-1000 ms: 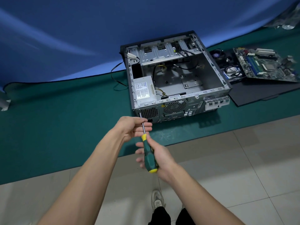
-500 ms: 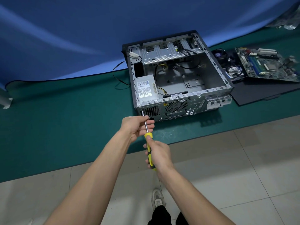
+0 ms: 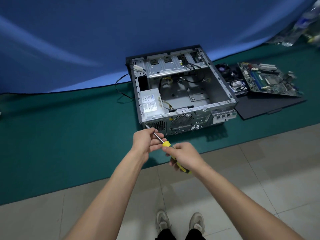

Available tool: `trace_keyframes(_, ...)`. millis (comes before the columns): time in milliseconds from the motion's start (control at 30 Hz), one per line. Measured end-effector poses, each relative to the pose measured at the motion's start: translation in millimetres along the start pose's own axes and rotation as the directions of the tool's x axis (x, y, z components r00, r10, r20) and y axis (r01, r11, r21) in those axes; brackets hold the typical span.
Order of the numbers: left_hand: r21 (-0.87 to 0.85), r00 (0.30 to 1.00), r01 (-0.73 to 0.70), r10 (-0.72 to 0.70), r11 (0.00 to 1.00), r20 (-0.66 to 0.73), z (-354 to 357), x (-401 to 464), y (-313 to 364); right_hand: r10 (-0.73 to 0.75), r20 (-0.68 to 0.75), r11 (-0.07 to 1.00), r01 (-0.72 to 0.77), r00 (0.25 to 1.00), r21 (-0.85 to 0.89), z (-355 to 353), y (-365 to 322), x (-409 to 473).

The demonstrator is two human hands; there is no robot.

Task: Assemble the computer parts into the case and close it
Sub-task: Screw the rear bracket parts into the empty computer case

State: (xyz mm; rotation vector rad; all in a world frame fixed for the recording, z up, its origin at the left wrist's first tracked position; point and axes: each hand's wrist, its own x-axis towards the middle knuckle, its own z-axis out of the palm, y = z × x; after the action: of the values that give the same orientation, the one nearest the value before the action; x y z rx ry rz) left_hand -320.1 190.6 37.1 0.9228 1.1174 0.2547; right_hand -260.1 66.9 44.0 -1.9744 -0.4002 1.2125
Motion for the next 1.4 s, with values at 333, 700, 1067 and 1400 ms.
trace_keyframes(333,0.104,0.949,-0.307,0.295,0.946,0.112,95.9,-1.5,65.4,-0.355,-0.286,0.692,0.044,0.89,-0.721,-109.6,-58.4,23.9)
trace_keyframes(700,0.413,0.918,-0.395,0.363,0.821,0.156,240.5,104.3,98.0,-0.283,-0.345,0.866,0.084,0.895,-0.492,-281.4,-63.3,162.3)
trace_keyframes(1067,0.858,0.863,-0.245,0.505,0.451,-0.02,297.1,208.9,123.5,-0.085,-0.213,0.967,0.03,0.973,-0.252,-341.1,-33.8,273.2)
trace_keyframes(1400,0.928,0.86,-0.133,0.506,0.347,-0.066,302.6,225.9,129.3,0.038,-0.194,0.951,-0.095,0.98,-0.295,-303.1,-34.8,328.9)
